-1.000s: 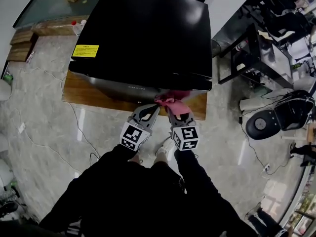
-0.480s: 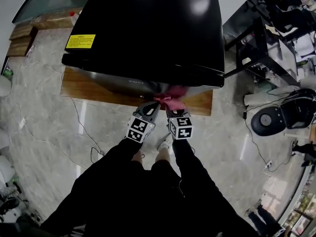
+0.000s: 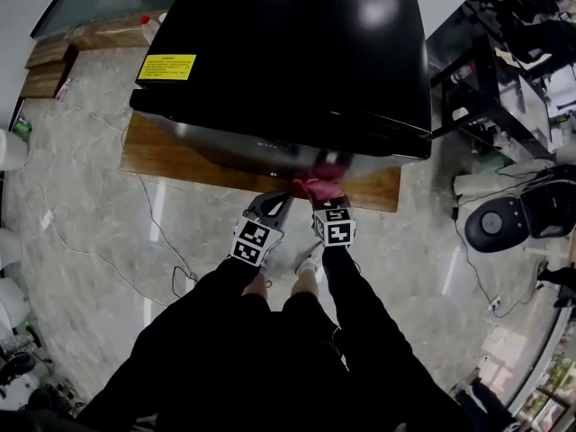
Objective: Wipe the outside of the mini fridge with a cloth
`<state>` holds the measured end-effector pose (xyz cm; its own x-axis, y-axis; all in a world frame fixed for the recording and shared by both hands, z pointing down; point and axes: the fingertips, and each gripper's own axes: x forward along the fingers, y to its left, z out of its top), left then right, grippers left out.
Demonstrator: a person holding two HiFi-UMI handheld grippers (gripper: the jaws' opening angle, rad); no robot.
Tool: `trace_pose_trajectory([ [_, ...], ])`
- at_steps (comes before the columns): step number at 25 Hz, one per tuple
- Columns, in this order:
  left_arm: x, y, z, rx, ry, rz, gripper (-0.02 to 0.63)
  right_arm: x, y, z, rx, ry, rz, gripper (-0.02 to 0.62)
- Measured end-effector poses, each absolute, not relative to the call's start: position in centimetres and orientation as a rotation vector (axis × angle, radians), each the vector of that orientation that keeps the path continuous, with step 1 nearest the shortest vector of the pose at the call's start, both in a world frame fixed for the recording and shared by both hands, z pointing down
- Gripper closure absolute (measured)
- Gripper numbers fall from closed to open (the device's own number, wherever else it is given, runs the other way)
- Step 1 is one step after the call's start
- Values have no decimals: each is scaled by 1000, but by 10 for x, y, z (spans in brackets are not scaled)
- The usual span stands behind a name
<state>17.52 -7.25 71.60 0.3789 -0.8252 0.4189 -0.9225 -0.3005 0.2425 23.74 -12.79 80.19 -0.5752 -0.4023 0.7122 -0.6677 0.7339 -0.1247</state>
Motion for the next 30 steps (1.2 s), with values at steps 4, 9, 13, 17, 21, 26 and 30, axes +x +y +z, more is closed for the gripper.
trace_pose_trajectory([
  [4,154,-60,682,2234,-1541,246,600,221,-103,750,765,-2347,435,471],
  [9,112,-34,606,2288,-1641,138,600,180,-70,639,753,-2562,405,471],
  [13,70,-13,536,2329,-1759,67,600,130,-49,554,699,-2735,362,471],
  [17,35,5,481,2359,-1878,4,600,85,-35,490,639,-2869,337,471],
  [21,0,18,447,2337,-1974,-66,600,45,-27,448,589,-2963,369,471],
  [26,-29,23,438,2302,-2031,-67,600,12,-32,443,576,-2972,480,471],
  [30,-40,17,440,2309,-2030,-63,600,-2,-40,451,593,-2952,621,471],
])
